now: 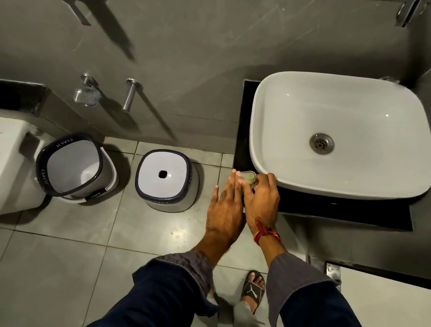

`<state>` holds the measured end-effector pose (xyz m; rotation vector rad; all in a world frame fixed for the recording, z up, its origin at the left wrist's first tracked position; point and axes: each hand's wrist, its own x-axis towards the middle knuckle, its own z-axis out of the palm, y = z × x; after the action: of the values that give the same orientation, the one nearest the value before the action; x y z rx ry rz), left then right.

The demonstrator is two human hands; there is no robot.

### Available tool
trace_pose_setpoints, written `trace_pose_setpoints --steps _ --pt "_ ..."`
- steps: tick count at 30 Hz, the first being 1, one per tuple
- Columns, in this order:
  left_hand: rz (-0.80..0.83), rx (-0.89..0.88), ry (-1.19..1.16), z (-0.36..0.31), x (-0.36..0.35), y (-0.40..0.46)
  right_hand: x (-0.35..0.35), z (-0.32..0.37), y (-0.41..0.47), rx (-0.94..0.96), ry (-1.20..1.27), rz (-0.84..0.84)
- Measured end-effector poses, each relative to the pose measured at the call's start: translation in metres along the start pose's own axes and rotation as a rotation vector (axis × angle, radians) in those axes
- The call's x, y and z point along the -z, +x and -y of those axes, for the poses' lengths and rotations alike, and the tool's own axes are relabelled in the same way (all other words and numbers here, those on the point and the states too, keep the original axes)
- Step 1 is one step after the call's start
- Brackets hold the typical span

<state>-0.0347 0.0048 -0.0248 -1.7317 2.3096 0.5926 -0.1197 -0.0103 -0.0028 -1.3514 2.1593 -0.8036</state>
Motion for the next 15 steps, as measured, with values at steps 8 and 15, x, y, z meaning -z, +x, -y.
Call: trace_pose_setpoints --steps 8,15 --pt "0.014 -0.011 -0.078 -0.002 0.005 -0.004 0.003 0.009 -0.009 -0.065 0.061 -0.041" --pt "-0.016 -0.006 -0.096 -0.001 0.009 -0.007 0.009 0.034 -0.008 -0.149 0.175 -0.215"
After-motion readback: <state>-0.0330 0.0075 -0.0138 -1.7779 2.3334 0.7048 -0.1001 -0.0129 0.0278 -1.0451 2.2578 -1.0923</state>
